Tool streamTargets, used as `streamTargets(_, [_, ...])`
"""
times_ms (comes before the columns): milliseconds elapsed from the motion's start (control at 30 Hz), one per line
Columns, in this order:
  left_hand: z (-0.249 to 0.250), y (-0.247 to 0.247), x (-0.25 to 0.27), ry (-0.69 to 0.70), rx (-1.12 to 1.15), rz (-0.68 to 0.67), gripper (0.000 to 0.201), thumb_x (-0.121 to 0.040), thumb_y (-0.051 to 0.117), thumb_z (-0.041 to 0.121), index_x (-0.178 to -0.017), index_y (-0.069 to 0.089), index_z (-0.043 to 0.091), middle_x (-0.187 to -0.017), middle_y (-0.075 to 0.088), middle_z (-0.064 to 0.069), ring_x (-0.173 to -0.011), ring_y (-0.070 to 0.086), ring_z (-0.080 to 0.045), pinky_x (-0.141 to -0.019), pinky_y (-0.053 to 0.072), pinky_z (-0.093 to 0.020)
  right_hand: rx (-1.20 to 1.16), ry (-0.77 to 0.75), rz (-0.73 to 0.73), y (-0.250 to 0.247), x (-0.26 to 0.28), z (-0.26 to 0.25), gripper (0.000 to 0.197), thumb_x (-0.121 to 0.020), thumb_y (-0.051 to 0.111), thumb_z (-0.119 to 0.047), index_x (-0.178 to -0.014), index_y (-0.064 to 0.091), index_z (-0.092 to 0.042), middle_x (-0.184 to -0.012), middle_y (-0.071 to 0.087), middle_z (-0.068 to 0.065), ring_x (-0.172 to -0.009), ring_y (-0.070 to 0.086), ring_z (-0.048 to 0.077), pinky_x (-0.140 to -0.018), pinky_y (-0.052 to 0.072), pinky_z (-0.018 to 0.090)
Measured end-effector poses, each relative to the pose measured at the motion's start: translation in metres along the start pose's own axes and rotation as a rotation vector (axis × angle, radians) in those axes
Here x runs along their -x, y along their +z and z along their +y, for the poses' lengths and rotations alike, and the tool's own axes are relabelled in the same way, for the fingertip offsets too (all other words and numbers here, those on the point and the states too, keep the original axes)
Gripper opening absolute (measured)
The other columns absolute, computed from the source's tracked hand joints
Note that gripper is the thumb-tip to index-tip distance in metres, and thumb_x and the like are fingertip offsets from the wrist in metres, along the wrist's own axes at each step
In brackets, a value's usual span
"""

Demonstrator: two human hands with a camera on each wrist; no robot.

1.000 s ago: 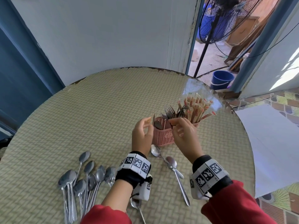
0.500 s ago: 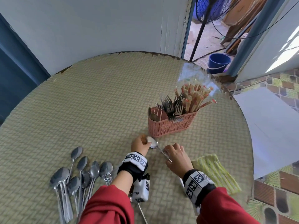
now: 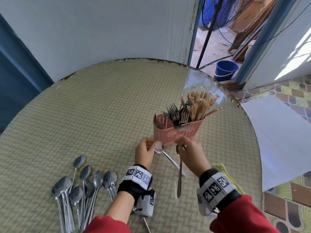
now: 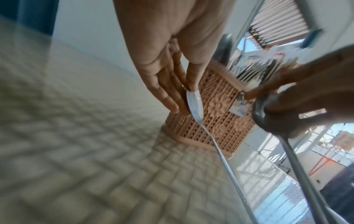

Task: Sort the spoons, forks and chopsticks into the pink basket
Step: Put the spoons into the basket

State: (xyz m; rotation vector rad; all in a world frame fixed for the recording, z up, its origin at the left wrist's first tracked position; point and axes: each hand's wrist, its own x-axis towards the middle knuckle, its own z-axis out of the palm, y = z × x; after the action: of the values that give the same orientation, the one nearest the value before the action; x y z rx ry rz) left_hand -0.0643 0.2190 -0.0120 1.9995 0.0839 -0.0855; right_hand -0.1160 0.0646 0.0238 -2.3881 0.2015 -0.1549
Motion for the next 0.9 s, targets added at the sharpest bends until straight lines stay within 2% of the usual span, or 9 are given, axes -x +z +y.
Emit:
streamTargets(67, [0.018,-0.012,0.010,0.133,-0.007,0.028,0.009,-0.089,0.058,0.010,-0.097,0.062,0.009,-0.081,0.062,0.005,-0.073,0.058,-0.003,-0.066,0.044,-0.005,-0.068,-0.037,0.065,-0.022,-0.003,-0.016,0.026,-0.083,0.051,0.005,-0.096,0.068,-0.009,-0.091,0.070,0.004,-0.082,0.061,0.016,-0.072,0.045,0.023])
streamTargets(100, [0.027,-0.018,0.015,0.203,-0.026,0.052,0.012,-0.090,0.057,0.011,-0.100,0.063,0.010,-0.085,0.063,0.005,-0.076,0.058,-0.003,-0.067,0.043,-0.005,-0.103,-0.053,0.100,-0.034,-0.004,-0.025,0.024,-0.083,0.053,0.005,-0.095,0.068,-0.011,-0.086,0.070,0.000,-0.076,0.061,0.012,-0.071,0.046,0.023])
streamTargets(200, [0.053,-0.039,0.027,0.400,-0.084,0.160,0.016,-0.092,0.053,0.014,-0.103,0.066,0.012,-0.094,0.064,0.003,-0.083,0.060,-0.007,-0.072,0.047,-0.013,-0.173,-0.144,0.202,-0.067,-0.006,-0.048,0.018,-0.087,0.058,-0.005,-0.098,0.066,-0.016,-0.081,0.069,-0.009,-0.071,0.063,0.004,-0.067,0.049,0.018])
streamTargets(267, [0.070,-0.052,0.031,0.537,-0.085,0.277,0.016,-0.092,0.054,0.011,-0.103,0.066,0.009,-0.096,0.063,0.003,-0.084,0.058,-0.003,-0.075,0.046,-0.010,-0.211,-0.209,0.299,-0.087,-0.007,-0.062,0.015,-0.088,0.059,-0.011,-0.097,0.068,-0.019,-0.083,0.070,-0.012,-0.073,0.064,0.002,-0.066,0.048,0.014])
streamTargets(367, [0.096,-0.068,0.035,0.753,-0.095,0.457,0.016,-0.091,0.054,0.005,-0.103,0.065,0.002,-0.096,0.059,0.005,-0.087,0.054,0.001,-0.078,0.043,-0.005,-0.294,-0.311,0.529,-0.105,-0.010,-0.079,0.017,-0.089,0.057,-0.004,-0.094,0.069,-0.015,-0.083,0.068,-0.017,-0.076,0.062,-0.003,-0.067,0.046,0.010])
streamTargets(533, [0.115,-0.076,0.030,0.898,-0.087,0.581,0.018,-0.091,0.053,0.004,-0.105,0.063,-0.002,-0.096,0.061,0.000,-0.086,0.059,-0.008,-0.079,0.048,-0.014,-0.348,-0.414,0.770,-0.099,-0.018,-0.086,0.010,-0.090,0.060,-0.007,-0.096,0.067,-0.009,-0.086,0.067,-0.012,-0.077,0.061,-0.009,-0.066,0.049,0.010])
streamTargets(700, [0.103,-0.059,0.016,0.887,-0.144,0.469,0.020,-0.089,0.056,0.001,-0.108,0.064,-0.002,-0.096,0.066,-0.009,-0.090,0.057,-0.006,-0.083,0.045,-0.009,-0.328,-0.353,0.676,-0.064,-0.028,-0.068,0.013,-0.088,0.060,-0.002,-0.096,0.068,-0.010,-0.087,0.066,-0.013,-0.079,0.062,-0.004,-0.071,0.054,0.022])
streamTargets(800, [0.092,-0.048,0.010,0.811,-0.168,0.315,0.023,-0.092,0.053,0.007,-0.113,0.062,0.003,-0.103,0.066,-0.007,-0.097,0.056,-0.002,-0.085,0.049,-0.015,-0.248,-0.317,0.523,-0.046,-0.030,-0.056,0.017,-0.090,0.055,-0.003,-0.100,0.066,-0.012,-0.088,0.064,-0.014,-0.079,0.061,0.002,-0.073,0.055,0.031])
streamTargets(900, [0.084,-0.040,0.012,0.648,-0.172,0.125,0.033,-0.095,0.048,0.010,-0.127,0.054,0.008,-0.123,0.061,-0.006,-0.116,0.053,-0.007,-0.098,0.045,-0.023,-0.174,-0.272,0.242,-0.037,-0.023,-0.051,0.030,-0.096,0.047,-0.009,-0.123,0.059,-0.013,-0.101,0.065,-0.011,-0.086,0.060,0.002,-0.075,0.045,0.008])
